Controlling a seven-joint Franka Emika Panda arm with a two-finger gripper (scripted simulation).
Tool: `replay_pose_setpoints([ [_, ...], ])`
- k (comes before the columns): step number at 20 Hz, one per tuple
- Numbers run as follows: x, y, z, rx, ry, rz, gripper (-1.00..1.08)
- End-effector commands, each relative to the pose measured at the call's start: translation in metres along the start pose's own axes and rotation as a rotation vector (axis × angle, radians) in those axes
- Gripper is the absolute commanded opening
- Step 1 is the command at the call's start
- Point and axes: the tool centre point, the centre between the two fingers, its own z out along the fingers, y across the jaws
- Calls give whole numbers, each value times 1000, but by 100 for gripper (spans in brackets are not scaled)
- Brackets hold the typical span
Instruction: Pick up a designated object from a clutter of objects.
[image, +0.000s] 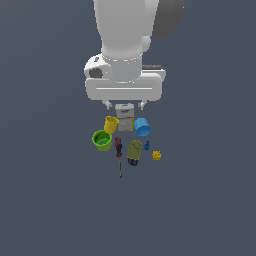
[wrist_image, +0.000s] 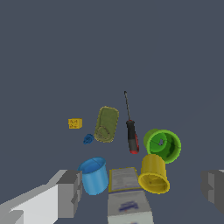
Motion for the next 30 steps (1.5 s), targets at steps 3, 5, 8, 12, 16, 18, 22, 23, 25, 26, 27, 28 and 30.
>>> replay_pose_setpoints([
  [3, 1, -2, 6, -1, 0, 22, 100],
  [5, 1, -4, 10, -2, 0, 39, 100],
  [8, 2, -8, 19, -3, 0, 72, 100],
  [12, 3, -14, 35, -6, 0, 131, 100],
  [16, 3, -23, 54, -8, 1, 207, 100],
  [18, 3, -27, 65, -10, 1, 248, 100],
  [22, 2, -36, 86, -13, 3, 330, 100],
  [23, 1, -39, 92, -13, 3, 350, 100],
  [25, 0, -43, 102, -14, 4, 391, 100],
  [26, -1, -46, 107, -15, 4, 411, 100],
  [27, -1, -48, 113, -15, 5, 432, 100],
  [28, -2, -50, 118, -16, 5, 452, 100],
  [30, -4, -55, 128, -17, 6, 493, 100],
])
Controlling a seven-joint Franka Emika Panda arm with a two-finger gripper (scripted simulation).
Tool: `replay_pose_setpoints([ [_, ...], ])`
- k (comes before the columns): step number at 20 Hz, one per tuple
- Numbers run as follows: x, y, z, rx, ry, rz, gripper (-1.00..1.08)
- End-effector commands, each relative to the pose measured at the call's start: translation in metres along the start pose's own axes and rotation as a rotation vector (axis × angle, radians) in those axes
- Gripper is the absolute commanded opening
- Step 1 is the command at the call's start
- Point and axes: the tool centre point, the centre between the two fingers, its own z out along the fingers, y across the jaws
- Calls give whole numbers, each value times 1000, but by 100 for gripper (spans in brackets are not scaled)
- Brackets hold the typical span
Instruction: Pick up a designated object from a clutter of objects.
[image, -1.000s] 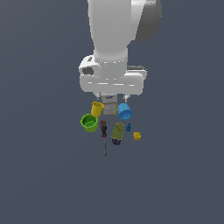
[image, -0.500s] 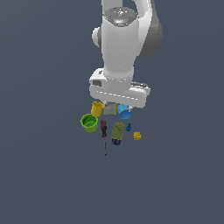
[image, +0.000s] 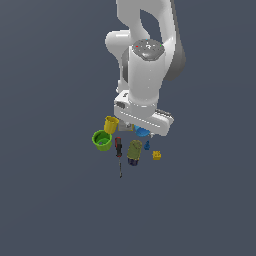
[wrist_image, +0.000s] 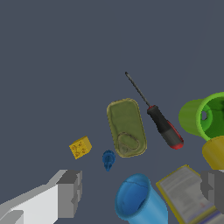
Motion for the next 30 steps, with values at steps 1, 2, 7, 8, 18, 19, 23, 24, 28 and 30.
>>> replay_pose_setpoints([
  [1, -5, -4, 13, -1, 1, 52, 100],
  [2, -7, -6, 18, -1, 2, 73, 100],
  [7, -18, -13, 43, -2, 3, 174, 100],
  [8, -21, -14, 48, -2, 4, 194, 100],
  [18, -46, -24, 92, -3, 6, 385, 100],
  [19, -48, -24, 96, -3, 7, 399, 100],
  [23, -55, -26, 107, -2, 7, 449, 100],
  [24, -57, -27, 109, -2, 7, 458, 100],
  [28, -61, -27, 115, -2, 7, 487, 100],
  [30, -62, -28, 117, -2, 7, 495, 100],
])
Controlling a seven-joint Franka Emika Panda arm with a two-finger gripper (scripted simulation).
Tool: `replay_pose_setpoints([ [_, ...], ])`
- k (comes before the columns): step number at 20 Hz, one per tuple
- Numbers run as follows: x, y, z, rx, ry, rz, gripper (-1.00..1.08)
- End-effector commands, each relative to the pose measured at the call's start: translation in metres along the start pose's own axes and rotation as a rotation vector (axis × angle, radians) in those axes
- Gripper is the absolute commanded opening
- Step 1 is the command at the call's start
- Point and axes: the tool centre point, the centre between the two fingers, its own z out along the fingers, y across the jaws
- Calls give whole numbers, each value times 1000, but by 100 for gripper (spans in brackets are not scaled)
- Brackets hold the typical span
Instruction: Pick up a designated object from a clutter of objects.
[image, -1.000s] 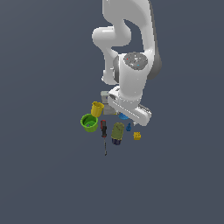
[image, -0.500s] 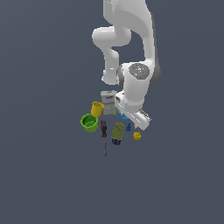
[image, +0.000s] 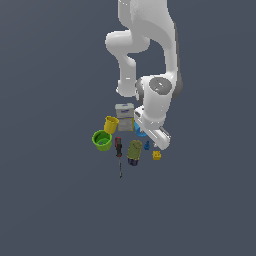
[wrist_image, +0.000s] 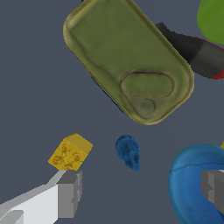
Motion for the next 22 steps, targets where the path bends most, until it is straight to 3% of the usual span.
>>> replay_pose_setpoints([
  [1, -1, 0, 2, 1, 0, 11, 100],
  [8, -2, 1, 7, 0, 0, 10, 100],
  [22, -2, 1, 52, 1, 0, 13, 100],
])
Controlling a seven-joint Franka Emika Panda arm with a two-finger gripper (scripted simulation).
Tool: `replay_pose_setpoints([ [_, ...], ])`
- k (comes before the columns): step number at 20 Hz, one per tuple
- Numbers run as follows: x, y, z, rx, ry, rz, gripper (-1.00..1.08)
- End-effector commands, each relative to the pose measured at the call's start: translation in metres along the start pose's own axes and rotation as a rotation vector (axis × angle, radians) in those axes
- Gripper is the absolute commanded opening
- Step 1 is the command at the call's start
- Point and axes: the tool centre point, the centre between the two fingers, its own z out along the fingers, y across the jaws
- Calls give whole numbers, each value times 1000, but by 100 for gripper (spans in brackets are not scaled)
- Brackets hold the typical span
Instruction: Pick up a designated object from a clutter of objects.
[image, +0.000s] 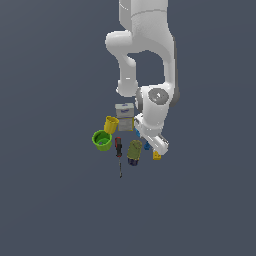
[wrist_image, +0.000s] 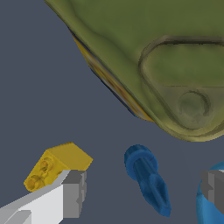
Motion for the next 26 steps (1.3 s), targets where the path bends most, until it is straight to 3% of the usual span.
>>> replay_pose_setpoints([
  [1, -4, 8, 13, -22, -9, 0, 100],
  [2, -4, 8, 13, -22, -9, 0, -100],
  [11, -4, 8, 13, -22, -9, 0, -100],
  [12, 3, -2, 0, 6, 4, 3, -100],
  [14, 3, -2, -1, 6, 4, 3, -100],
  [26, 12, 19, -37, 4, 3, 3, -100],
])
